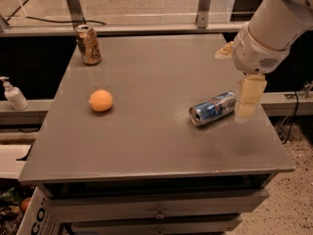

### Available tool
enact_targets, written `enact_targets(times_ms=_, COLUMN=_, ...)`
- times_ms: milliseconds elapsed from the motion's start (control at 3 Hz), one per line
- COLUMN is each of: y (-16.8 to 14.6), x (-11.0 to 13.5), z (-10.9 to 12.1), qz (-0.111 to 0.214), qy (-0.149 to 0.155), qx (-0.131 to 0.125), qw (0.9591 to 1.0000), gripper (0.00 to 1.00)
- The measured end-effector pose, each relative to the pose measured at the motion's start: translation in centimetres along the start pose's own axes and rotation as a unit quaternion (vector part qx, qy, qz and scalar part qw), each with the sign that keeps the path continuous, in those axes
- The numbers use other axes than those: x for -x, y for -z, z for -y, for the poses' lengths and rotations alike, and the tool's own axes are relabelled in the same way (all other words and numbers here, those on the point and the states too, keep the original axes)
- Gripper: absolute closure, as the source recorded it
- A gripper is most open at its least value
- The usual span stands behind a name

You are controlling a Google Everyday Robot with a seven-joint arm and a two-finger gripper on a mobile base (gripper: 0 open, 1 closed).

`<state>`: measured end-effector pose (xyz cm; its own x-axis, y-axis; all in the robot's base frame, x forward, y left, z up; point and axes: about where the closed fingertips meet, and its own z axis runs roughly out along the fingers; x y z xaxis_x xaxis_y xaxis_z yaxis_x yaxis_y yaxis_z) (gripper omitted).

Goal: Pick redbull can

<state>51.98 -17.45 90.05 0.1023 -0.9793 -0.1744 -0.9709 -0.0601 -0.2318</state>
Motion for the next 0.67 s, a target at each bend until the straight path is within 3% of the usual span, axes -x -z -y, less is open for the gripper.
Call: enact_targets(times_ms=667, y=-2.6, x=-0.5, z=-0.2, qz=-0.009, qy=0.006, qx=0.018, qw=0.9998, gripper=0.00)
